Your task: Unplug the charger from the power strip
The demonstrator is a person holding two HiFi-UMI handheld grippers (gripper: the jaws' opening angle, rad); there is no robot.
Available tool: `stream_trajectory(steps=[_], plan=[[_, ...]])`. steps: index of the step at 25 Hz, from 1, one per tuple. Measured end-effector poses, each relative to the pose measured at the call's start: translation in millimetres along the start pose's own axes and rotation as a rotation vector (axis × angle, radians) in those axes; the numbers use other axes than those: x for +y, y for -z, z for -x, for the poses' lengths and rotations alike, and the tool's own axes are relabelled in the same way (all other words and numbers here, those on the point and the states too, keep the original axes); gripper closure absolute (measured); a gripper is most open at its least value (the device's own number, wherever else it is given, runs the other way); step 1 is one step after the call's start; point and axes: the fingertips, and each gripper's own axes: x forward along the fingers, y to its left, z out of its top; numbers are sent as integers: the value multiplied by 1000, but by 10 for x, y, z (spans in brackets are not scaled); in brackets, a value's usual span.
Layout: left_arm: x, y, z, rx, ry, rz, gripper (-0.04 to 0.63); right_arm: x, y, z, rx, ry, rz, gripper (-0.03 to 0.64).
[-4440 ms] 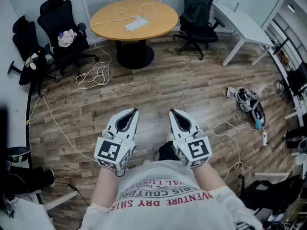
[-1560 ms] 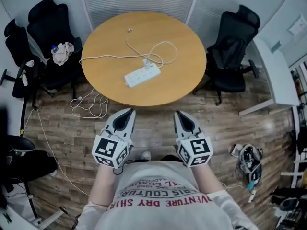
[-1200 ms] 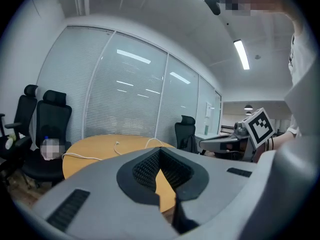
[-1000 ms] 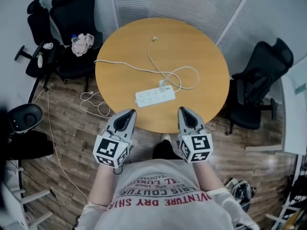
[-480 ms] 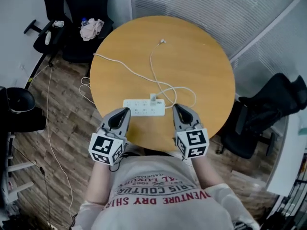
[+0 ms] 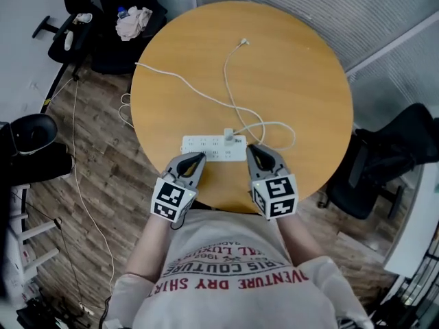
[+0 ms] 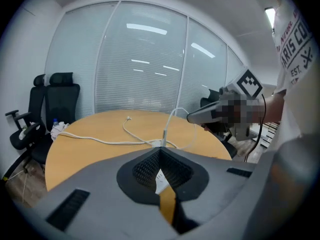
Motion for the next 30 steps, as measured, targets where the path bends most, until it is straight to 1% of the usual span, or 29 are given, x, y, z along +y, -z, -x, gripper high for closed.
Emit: stream_trajectory(steps=[4, 6, 10, 16, 19, 21, 22, 27, 30], plan=[[-8, 479, -287, 205, 130, -66, 563, 32, 166, -136, 24, 14, -50, 588], [40, 679, -385, 277, 160, -88, 563, 64, 247, -186, 40, 17, -62, 588], [199, 847, -534, 345, 160, -114, 563, 144, 401, -317, 106, 34, -56, 588], [270, 1017, -697, 471, 225, -150, 563, 253, 515, -517, 175, 82, -93, 586], [262, 1020, -727, 487, 258, -146, 563, 258, 540, -607, 203, 103, -108, 579], [245, 1007, -738, 477, 280, -140, 563, 259, 578, -679, 230, 98, -124, 465], [239, 1006, -737, 467, 290, -133, 563, 261, 601, -716, 243, 98, -132, 450], [266, 1003, -758, 411, 327, -50, 563, 229, 649, -896, 293, 128, -160, 418], [256, 969, -777, 404, 337, -47, 563, 196, 692, -1016, 331, 138, -176, 402]])
